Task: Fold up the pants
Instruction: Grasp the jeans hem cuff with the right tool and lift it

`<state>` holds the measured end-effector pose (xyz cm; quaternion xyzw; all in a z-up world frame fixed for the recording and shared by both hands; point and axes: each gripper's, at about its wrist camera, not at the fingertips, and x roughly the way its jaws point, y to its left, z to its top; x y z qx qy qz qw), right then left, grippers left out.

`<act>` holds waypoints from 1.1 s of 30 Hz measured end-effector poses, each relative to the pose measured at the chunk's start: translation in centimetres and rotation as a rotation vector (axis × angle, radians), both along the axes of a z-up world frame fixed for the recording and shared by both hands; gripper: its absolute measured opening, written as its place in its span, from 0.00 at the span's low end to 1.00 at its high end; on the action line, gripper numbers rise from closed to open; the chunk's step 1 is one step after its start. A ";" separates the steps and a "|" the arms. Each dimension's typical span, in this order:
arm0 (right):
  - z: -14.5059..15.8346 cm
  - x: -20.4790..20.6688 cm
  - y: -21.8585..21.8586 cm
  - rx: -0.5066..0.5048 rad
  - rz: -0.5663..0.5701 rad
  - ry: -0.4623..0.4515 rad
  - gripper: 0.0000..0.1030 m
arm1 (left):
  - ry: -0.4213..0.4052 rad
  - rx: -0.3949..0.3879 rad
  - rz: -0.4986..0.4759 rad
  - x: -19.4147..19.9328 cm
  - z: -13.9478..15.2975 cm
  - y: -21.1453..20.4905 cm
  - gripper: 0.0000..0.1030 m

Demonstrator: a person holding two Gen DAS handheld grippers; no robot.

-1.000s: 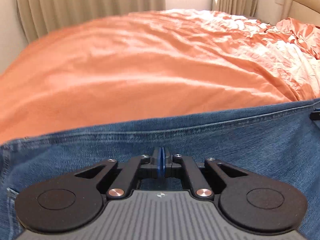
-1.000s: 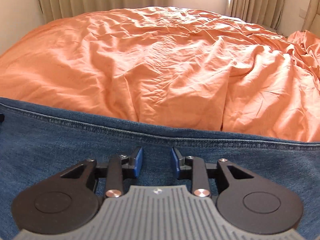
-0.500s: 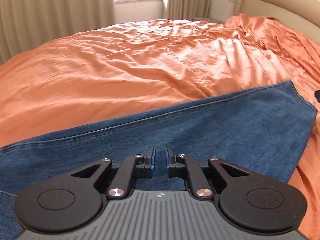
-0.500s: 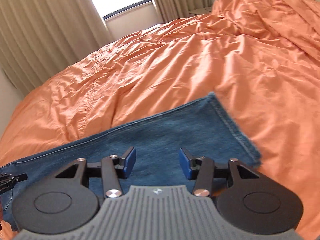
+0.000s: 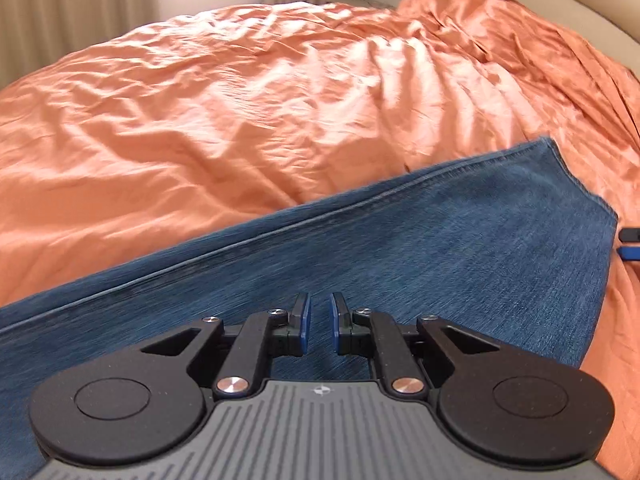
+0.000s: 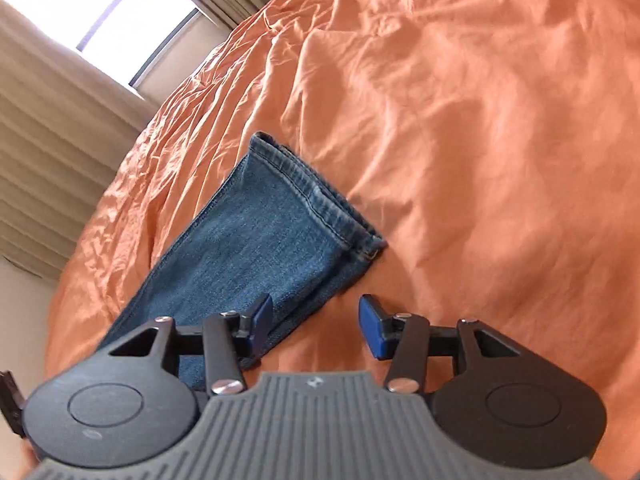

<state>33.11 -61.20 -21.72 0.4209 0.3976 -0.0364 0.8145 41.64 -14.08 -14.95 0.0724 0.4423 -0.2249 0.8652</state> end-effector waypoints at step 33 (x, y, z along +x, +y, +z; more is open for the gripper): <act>1.6 2.2 -0.2 -0.068 -0.052 -0.128 0.01 | 0.012 0.001 0.016 -5.3 -1.1 -6.9 0.06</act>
